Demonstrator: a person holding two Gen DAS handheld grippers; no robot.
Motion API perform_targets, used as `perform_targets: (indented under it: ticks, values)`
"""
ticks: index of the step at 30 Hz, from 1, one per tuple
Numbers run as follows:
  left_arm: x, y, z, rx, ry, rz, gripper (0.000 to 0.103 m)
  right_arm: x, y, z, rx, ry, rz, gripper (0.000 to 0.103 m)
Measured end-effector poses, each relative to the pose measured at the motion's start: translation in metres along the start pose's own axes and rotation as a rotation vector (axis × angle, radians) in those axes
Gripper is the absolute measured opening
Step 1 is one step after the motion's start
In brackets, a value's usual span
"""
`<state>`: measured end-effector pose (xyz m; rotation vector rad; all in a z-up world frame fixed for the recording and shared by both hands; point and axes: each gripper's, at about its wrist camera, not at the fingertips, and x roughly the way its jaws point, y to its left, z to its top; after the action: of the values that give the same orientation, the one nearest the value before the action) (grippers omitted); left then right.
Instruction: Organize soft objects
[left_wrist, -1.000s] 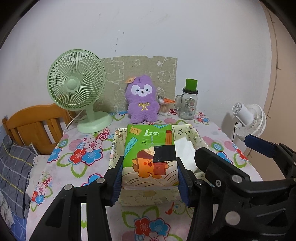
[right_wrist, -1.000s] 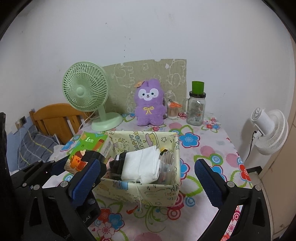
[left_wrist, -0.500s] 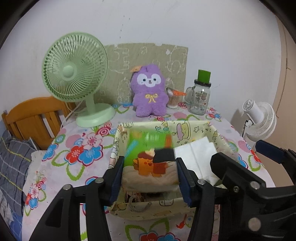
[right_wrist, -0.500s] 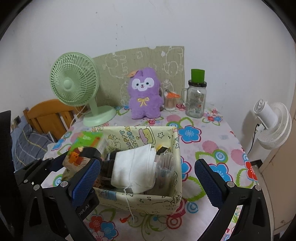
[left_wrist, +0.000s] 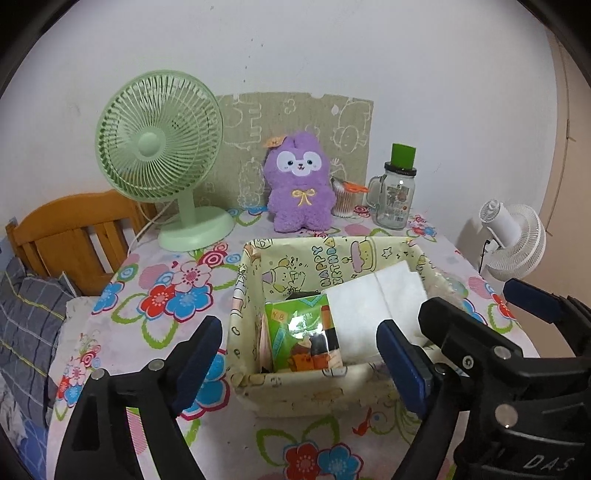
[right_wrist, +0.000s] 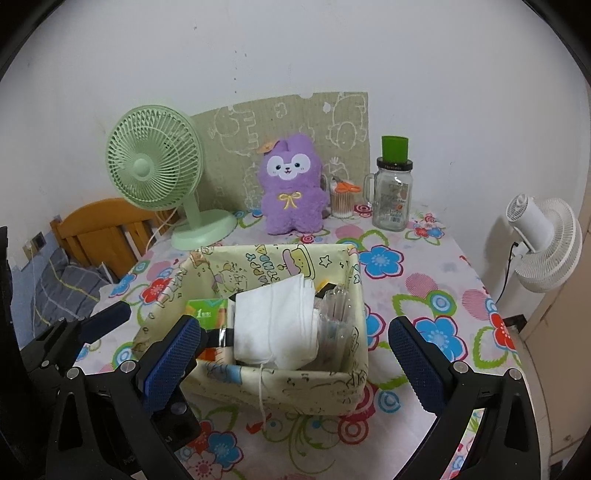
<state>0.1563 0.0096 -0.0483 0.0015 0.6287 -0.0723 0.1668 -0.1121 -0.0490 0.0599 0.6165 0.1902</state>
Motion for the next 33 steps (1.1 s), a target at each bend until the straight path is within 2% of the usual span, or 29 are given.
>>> perform_targets:
  ticks: [8,15,27,33]
  values:
    - [-0.046,-0.003,-0.006,0.008,-0.06,-0.015,0.093,-0.039,0.005,-0.004,-0.012,-0.054,-0.008,0.103]
    - [-0.083,-0.005,-0.017,0.01,-0.1,-0.024,0.103,-0.081,0.005,-0.015,0.0,-0.103,-0.01,0.103]
    - [-0.128,-0.003,-0.04,-0.006,-0.126,-0.002,0.103,-0.14,0.013,-0.036,-0.04,-0.161,-0.029,0.103]
    - [-0.147,-0.001,-0.059,-0.011,-0.123,-0.008,0.103,-0.164,0.012,-0.054,-0.083,-0.193,-0.099,0.103]
